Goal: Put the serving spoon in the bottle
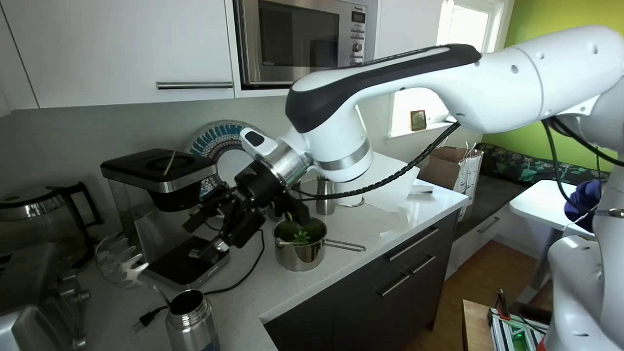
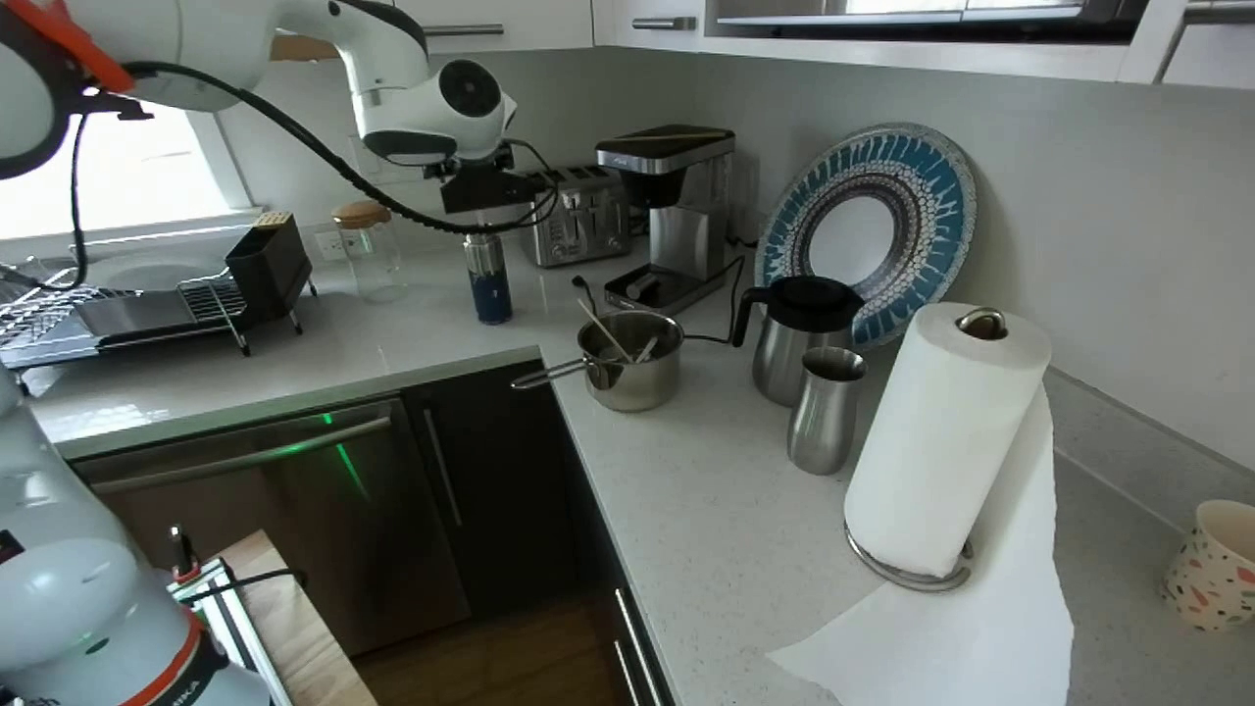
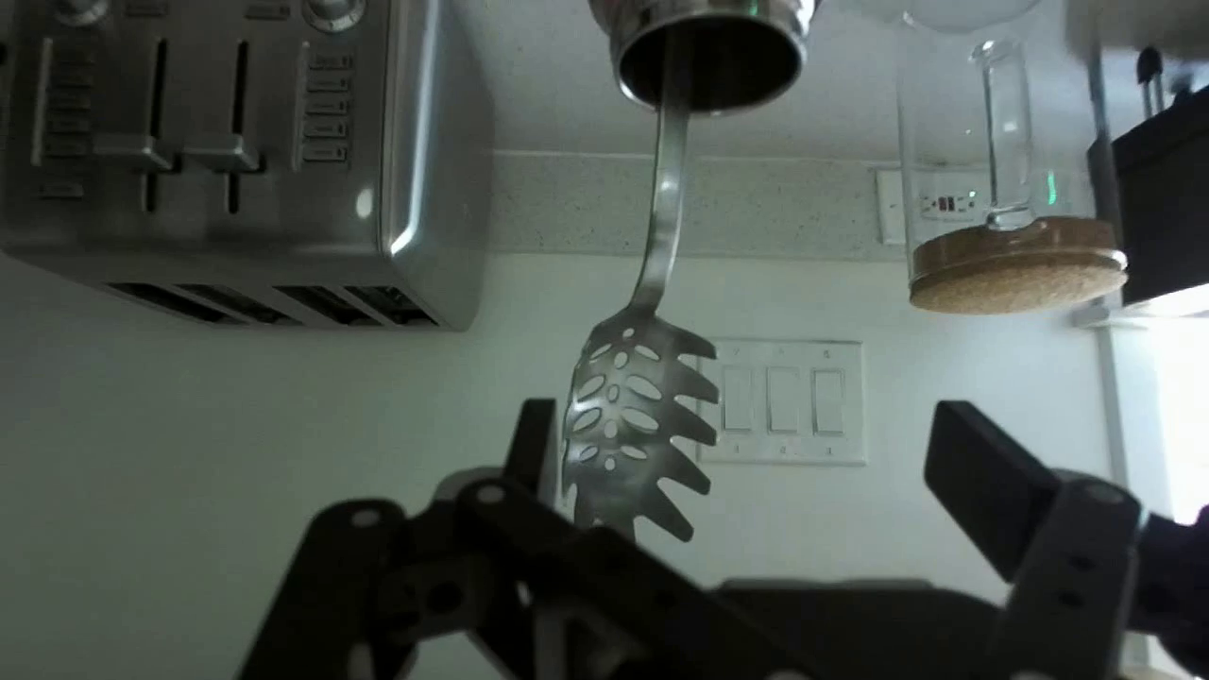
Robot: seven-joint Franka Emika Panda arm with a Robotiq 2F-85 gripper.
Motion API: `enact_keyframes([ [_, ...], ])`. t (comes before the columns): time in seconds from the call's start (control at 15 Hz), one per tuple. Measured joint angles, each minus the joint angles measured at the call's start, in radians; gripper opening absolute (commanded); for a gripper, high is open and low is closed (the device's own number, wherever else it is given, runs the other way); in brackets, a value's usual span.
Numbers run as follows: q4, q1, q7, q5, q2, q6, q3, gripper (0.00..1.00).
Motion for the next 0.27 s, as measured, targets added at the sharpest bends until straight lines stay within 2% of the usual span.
enact_keyframes([
  [0.13, -0.073, -0.016, 0.047, -0.140, -0.099, -0.084, -0.019, 1.00],
  [0.27, -0.132, -0.036, 0.035, -0.216, -0.193, -0.213, -0.034, 1.00],
])
